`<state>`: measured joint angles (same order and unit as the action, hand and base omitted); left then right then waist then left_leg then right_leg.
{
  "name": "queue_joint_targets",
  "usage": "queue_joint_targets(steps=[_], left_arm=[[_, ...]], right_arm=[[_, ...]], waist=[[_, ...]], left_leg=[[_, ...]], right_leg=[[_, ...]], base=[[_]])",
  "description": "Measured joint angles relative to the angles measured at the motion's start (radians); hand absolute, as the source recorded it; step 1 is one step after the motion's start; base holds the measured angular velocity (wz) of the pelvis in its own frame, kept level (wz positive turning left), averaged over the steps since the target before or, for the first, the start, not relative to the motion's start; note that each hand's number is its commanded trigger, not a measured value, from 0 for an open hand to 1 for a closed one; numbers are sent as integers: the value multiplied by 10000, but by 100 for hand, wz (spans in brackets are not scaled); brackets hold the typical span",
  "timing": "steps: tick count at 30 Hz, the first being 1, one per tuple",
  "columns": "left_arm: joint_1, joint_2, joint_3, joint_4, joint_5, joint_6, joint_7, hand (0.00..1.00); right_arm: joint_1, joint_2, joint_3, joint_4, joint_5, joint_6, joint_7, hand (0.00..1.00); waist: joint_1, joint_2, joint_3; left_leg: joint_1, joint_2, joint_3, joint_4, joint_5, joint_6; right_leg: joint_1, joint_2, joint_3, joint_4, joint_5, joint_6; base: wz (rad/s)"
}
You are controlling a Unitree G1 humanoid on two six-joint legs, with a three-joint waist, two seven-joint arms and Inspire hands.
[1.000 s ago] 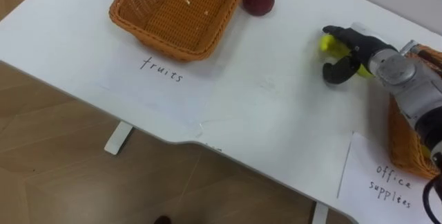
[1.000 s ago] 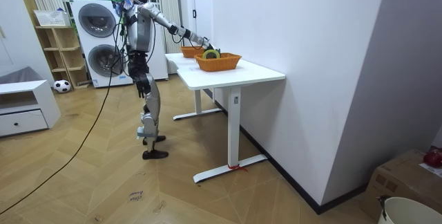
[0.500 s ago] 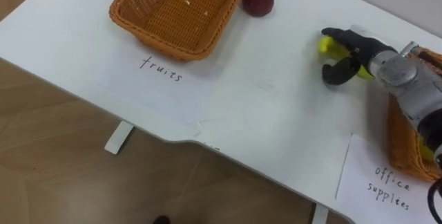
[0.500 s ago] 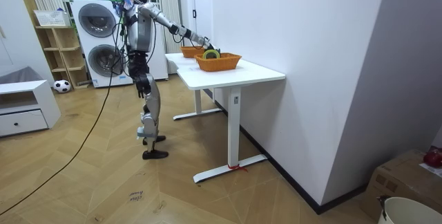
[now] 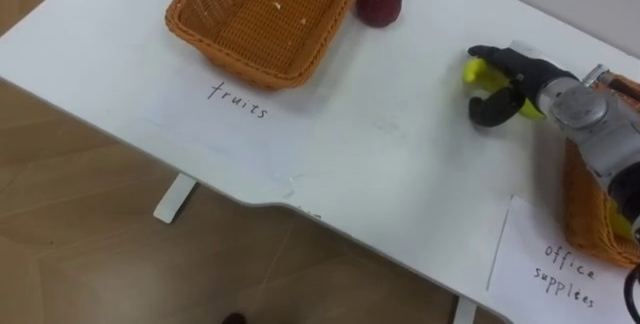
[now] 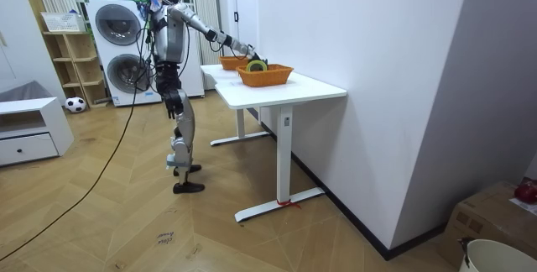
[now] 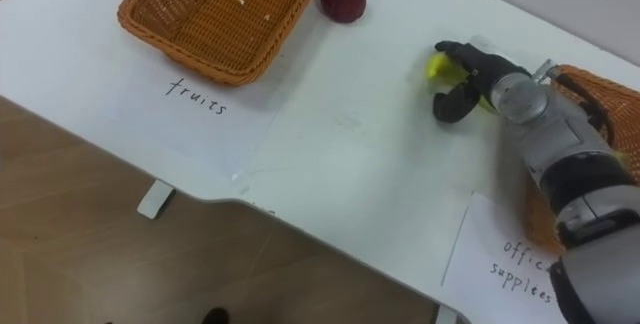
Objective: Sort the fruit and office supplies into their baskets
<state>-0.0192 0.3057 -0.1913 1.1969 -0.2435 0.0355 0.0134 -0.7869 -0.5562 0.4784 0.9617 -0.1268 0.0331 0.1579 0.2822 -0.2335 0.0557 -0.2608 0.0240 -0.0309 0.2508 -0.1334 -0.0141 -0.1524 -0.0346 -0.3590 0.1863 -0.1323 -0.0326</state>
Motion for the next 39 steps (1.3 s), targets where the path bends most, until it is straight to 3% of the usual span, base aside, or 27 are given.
queue_joint_targets(steps=[11,23,39], left_arm=[[-110,3,-106,5,-5,14,9,0],[-90,3,-128,7,-3,29,-17,0],[-73,40,-91,-87,106,12,-60,0]], right_arm=[[-80,-50,-91,-30,173,3,-395,100],[-45,-42,10,-343,651,29,104,100],[90,-33,30,-1187,545,119,619,100]], waist=[[4,11,8],[-31,41,22],[-40,-54,-65]], left_leg=[[47,3,5,-95,0,0],[84,12,32,-152,0,-1],[76,6,32,-83,3,1]], right_leg=[[0,4,-2,-20,0,0],[-7,10,0,-20,0,1],[13,-11,4,-9,0,0]], base=[[0],[0],[0]])
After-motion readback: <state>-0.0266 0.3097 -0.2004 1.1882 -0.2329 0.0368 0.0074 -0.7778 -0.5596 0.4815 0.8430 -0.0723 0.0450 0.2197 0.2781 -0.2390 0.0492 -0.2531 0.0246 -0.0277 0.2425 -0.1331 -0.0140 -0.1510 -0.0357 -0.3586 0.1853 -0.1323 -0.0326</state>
